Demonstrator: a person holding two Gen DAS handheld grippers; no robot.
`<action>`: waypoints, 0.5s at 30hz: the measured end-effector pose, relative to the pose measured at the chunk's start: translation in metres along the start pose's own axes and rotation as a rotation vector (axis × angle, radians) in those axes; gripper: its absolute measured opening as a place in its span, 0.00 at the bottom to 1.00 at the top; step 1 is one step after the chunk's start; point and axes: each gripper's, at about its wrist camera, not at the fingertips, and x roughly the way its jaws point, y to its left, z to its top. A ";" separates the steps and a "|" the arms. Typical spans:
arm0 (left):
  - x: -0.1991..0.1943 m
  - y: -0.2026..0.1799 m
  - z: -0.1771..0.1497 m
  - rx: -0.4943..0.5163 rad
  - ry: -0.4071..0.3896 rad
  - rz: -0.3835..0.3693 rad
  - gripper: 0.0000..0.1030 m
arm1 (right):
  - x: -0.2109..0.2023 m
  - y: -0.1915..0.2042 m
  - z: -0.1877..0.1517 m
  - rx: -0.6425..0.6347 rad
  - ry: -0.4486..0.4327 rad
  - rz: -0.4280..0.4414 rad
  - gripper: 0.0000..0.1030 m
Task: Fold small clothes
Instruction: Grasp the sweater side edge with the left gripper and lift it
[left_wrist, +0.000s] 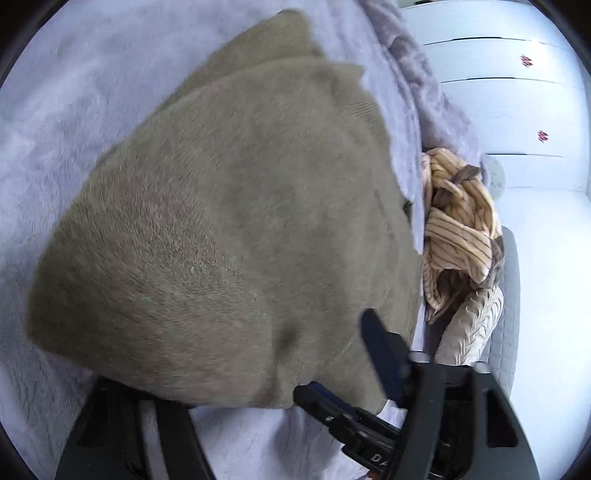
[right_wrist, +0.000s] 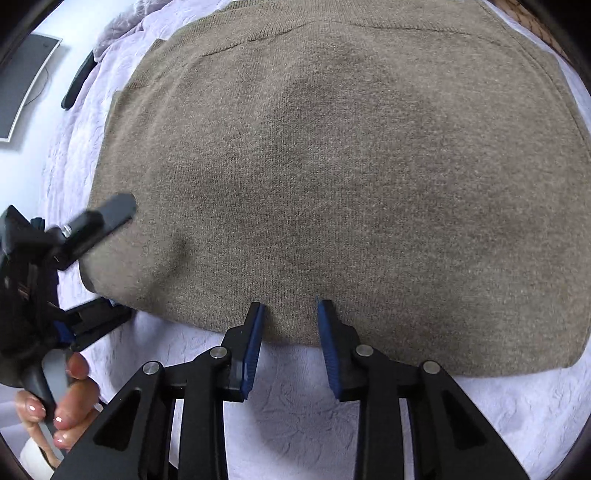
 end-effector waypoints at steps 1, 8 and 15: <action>-0.002 -0.009 -0.001 0.037 -0.009 0.004 0.59 | 0.000 -0.001 0.000 0.002 0.001 0.006 0.32; 0.016 -0.023 0.001 0.162 -0.023 0.204 0.16 | -0.003 -0.011 -0.004 0.007 -0.010 0.043 0.32; 0.017 -0.064 -0.014 0.468 -0.110 0.428 0.15 | -0.053 -0.036 0.001 -0.046 -0.002 0.098 0.41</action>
